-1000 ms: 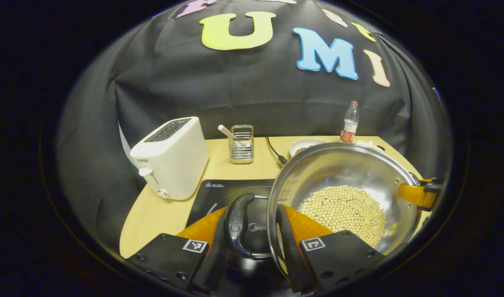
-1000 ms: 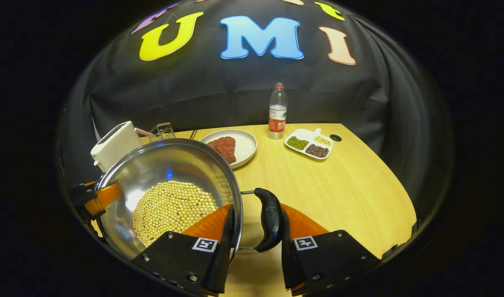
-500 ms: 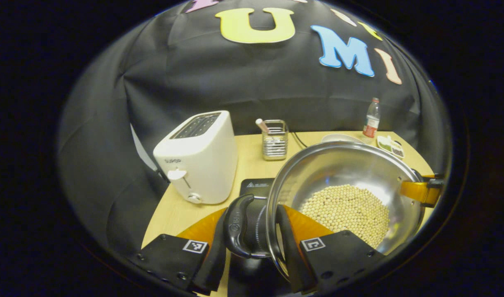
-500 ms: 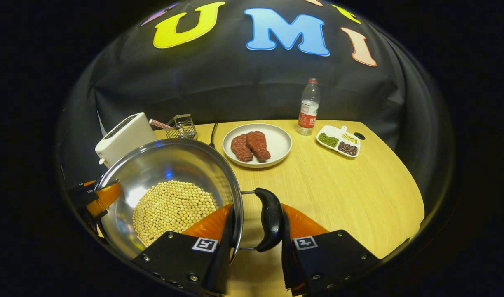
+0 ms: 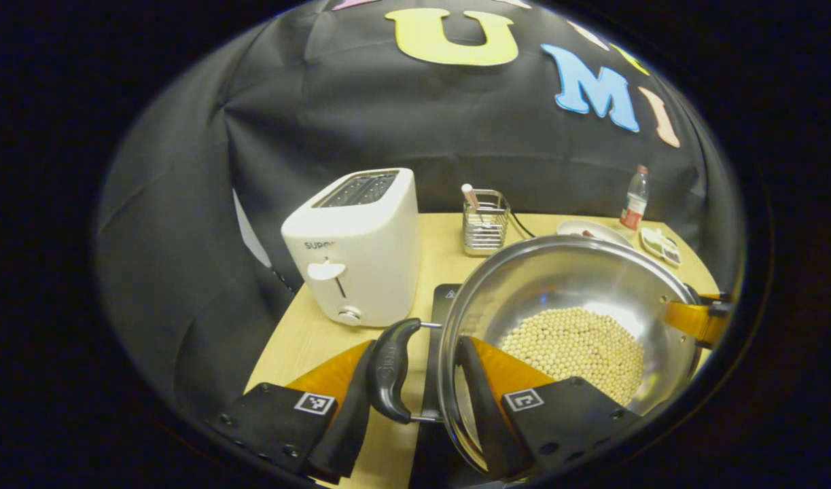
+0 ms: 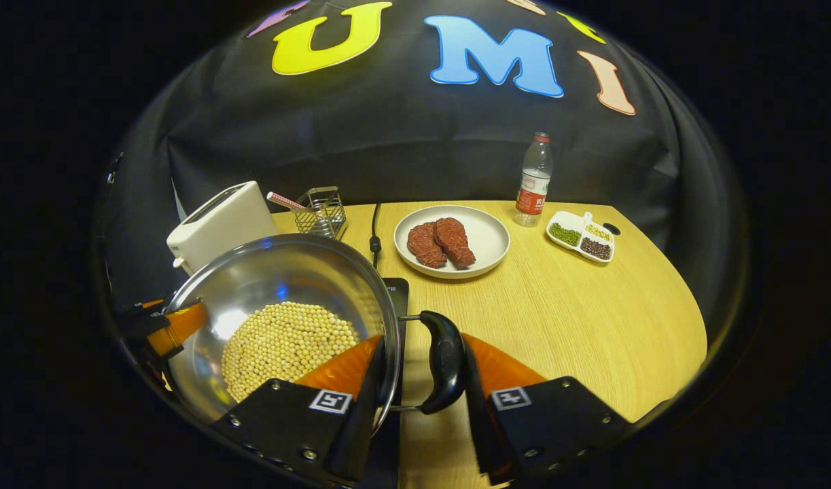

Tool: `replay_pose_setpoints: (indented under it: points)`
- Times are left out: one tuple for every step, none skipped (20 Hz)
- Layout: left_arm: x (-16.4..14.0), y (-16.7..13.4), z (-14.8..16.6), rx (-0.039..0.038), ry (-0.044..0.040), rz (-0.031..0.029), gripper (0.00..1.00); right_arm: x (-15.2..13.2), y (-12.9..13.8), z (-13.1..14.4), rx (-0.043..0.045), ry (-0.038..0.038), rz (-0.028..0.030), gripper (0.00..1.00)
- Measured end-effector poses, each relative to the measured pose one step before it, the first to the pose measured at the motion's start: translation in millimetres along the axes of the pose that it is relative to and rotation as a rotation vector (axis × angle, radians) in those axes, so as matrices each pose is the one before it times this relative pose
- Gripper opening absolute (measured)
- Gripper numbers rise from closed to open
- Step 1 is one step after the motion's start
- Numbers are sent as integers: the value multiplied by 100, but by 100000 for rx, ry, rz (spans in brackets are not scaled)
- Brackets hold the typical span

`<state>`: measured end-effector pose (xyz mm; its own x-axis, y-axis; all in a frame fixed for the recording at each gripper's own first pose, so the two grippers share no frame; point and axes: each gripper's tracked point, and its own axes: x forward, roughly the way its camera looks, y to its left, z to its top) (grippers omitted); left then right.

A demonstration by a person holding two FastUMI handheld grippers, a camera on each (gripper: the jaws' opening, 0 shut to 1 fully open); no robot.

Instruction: First push the handle of the pot to place it horizontally, then grasp the pot with both hands and set it on the induction cooktop.

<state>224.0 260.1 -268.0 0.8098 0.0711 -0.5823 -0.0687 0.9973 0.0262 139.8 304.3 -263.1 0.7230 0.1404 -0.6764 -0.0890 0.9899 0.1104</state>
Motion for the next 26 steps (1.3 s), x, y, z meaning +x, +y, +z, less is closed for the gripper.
replay_pose_setpoints:
  points:
    - [-870,-36,847,-2367,-3635,1573,81,-765,44,1050,-87,-3961,949,74]
    - [-839,-215,1190,-1076,-4401,1344,87,-561,-456,949,-1443,-4651,61,86]
    - [-934,-175,1435,480,-4323,1262,94,-591,-619,608,-1360,-3457,47,94]
    - [-1118,-324,1448,1443,-4395,683,100,-743,-575,441,-704,-2324,207,97]
    - [-970,-657,1610,1423,-4912,-106,100,-800,-715,591,202,-2297,359,98]
    - [-1070,-843,1546,710,-4438,-451,100,-792,-820,808,676,-2998,525,98]
    - [-1135,-1076,1570,370,-4291,-820,100,-950,-1041,1002,669,-3688,259,98]
    - [-1147,-1221,1473,238,-3498,-442,100,-984,-1088,969,312,-3672,661,97]
    - [-1100,-1321,1449,171,-2677,-273,98,-1041,-1064,853,37,-2904,666,97]
    - [-1137,-1574,1204,-369,-2614,-649,98,-1000,-1339,678,-837,-2225,-126,97]
    - [-976,-1653,1131,-753,-2288,-1095,98,-1123,-1535,537,-1288,-1369,-662,98]
    - [-1059,-1694,614,-407,-1441,-1631,98,-1121,-1512,570,-1364,-1890,-598,98]
    - [-1075,-1714,773,-345,-1287,-775,98,-1196,-1567,754,-1250,-2243,-893,98]
    - [-1294,-1375,658,-627,-1539,-626,100,-1206,-1571,562,-837,-2160,-588,98]
    - [-1244,-1510,948,-895,-2151,-520,99,-1273,-1395,625,-590,-2094,-109,98]
    - [-1270,-1446,593,-839,-1825,99,99,-1157,-1407,618,-670,-2022,-56,97]
    - [-1443,-1481,544,-753,-1580,-299,99,-1257,-1442,574,-780,-2086,-99,97]
    - [-1288,-1546,407,-695,-1331,-45,100,-1332,-1366,606,-898,-1821,170,97]
    - [-1489,-1354,670,-651,-1292,-360,99,-1405,-1287,550,-791,-1800,138,97]
    - [-1406,-1410,567,-148,-1708,-736,99,-1345,-1255,633,-799,-2181,204,97]
    - [-1367,-1316,920,567,-2349,-554,98,-1233,-1163,714,-548,-2389,157,97]
    - [-1245,-1089,811,941,-2401,-384,100,-1249,-1069,527,-230,-1987,315,97]
    - [-1274,-1096,950,718,-1746,-287,98,-1166,-900,467,270,-1245,644,97]
    - [-1201,-895,680,410,-1666,-125,98,-1096,-703,383,706,-845,784,97]
    - [-1072,-929,751,294,-1279,-511,92,-1009,-731,389,617,-789,109,97]
    - [-1016,-1033,547,694,-964,-1137,98,-900,-875,306,390,-472,-617,97]
